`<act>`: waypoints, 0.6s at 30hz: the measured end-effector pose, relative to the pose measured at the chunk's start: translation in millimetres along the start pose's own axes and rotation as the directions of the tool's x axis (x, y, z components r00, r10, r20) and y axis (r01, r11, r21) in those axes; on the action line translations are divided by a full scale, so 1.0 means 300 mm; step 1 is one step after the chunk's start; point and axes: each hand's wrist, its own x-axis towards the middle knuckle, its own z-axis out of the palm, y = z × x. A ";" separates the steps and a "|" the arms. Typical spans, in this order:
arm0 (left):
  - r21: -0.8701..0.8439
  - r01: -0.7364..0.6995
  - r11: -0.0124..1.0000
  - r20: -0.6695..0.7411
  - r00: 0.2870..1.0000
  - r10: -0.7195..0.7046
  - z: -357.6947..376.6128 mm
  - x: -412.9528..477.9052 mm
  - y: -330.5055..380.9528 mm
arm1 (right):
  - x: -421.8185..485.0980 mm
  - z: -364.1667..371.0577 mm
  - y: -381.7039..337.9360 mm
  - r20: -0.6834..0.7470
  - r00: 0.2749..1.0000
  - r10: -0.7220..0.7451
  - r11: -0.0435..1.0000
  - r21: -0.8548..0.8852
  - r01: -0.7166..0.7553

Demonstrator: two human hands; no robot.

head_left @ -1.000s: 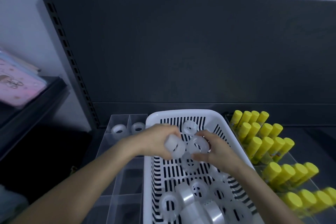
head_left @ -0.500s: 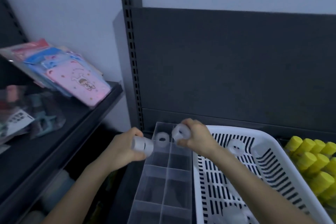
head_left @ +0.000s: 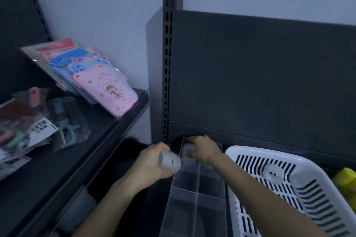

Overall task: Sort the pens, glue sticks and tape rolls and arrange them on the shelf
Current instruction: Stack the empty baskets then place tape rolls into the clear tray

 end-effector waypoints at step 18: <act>-0.315 0.001 0.949 0.097 0.995 0.031 0.033 0.097 0.054 | -0.165 -0.122 0.116 -0.126 0.987 -0.102 0.987 0.109 0.116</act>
